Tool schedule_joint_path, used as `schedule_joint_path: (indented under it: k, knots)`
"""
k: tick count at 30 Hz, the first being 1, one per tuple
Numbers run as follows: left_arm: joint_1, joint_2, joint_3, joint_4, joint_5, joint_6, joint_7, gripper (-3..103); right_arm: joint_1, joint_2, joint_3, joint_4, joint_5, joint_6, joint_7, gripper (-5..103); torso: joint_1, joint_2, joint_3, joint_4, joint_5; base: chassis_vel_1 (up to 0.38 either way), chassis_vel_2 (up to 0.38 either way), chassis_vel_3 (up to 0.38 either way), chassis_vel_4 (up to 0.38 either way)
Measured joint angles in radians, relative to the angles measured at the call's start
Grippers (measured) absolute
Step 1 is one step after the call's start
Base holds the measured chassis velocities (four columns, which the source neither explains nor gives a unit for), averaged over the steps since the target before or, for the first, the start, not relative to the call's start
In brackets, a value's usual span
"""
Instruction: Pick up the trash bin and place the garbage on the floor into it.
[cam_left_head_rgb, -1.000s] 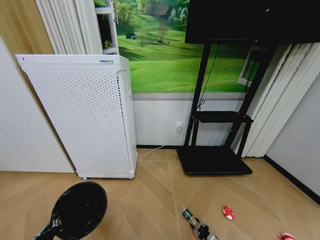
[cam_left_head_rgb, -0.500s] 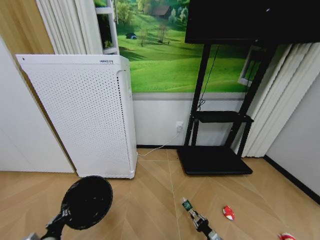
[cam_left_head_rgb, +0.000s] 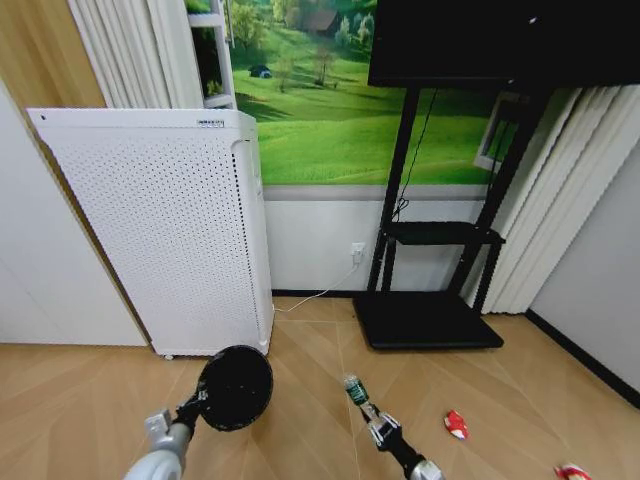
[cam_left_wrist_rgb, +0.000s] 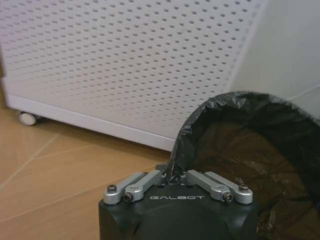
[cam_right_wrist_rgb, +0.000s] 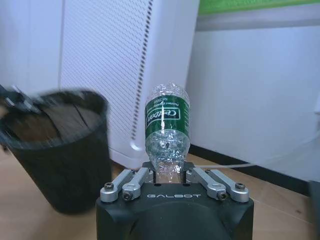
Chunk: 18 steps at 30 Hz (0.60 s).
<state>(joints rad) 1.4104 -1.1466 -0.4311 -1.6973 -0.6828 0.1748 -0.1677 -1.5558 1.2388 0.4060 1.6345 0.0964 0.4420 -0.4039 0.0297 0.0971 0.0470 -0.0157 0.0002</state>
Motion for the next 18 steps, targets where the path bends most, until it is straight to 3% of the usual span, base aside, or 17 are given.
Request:
schedule_joint_path:
  k: [7, 11, 18]
  knots:
    - [-0.100, -0.024, 0.134, 0.097, 0.038, -0.024, 0.114, 3, -0.041, 0.004, -0.067, 0.105, 0.017, 0.011, -0.050, 24, 0.000, 0.000, 0.000, -0.0003, 0.0000, 0.000, 0.000, 0.000, 0.000]
    - [-0.128, -0.023, 0.182, 0.103, 0.030, -0.023, 0.147, 3, -0.043, -0.005, -0.092, 0.132, 0.019, 0.011, -0.054, 24, 0.000, 0.000, 0.000, -0.0003, -0.0004, 0.000, 0.000, 0.000, 0.000]
    - [-0.143, 0.001, 0.228, 0.048, -0.069, -0.010, 0.173, 3, -0.024, -0.022, -0.127, 0.180, 0.042, 0.010, -0.051, 24, 0.000, 0.000, 0.000, -0.0005, -0.0002, 0.000, 0.000, 0.000, 0.000]
